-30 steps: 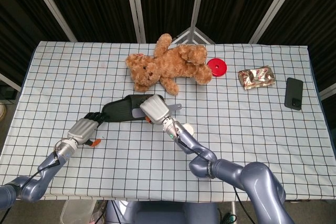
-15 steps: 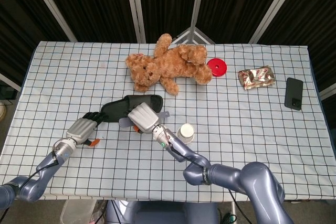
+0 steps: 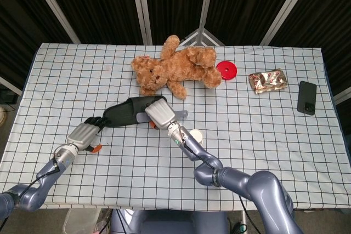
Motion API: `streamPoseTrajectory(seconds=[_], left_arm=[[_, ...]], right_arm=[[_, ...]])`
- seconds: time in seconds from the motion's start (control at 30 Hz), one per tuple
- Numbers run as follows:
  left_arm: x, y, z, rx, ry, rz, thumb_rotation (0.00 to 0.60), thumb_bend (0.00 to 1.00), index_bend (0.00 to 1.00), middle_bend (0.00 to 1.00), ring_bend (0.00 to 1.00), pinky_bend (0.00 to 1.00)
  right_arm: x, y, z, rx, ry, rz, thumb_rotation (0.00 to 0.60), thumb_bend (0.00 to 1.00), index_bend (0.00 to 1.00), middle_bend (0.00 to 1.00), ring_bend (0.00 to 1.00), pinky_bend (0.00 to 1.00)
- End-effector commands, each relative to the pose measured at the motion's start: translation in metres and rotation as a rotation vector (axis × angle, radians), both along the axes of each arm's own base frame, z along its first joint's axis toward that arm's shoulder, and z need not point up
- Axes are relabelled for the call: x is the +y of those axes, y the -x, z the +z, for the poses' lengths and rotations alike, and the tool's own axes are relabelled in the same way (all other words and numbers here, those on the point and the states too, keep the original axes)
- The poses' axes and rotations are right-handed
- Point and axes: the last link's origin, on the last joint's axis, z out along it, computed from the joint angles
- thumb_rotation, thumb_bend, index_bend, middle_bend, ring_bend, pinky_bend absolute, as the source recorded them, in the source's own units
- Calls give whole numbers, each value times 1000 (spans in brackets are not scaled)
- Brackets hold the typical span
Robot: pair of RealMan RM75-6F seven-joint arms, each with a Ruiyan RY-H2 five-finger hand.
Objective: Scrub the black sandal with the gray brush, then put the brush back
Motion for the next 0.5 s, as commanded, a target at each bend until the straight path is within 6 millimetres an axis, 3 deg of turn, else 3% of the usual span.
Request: streamPoseTrajectory(seconds=[0.03,0.3,0.5], left_arm=[[0,-1,0,0,-2,0,575,479,0,29,0,0],[-1,1,3,3,-7,6,575,479,0,29,0,0],[-4,-4,5,-11,-16,-8,572,459,0,17,0,0]], right_arm=[[-5,6,2,9,9,-14,600,616,757,645,579,571],[-15,21,7,45,36,-31,600,618,757,645,580,570],[-14,19,14,29,51,-12,600,617,757,645,581,571]])
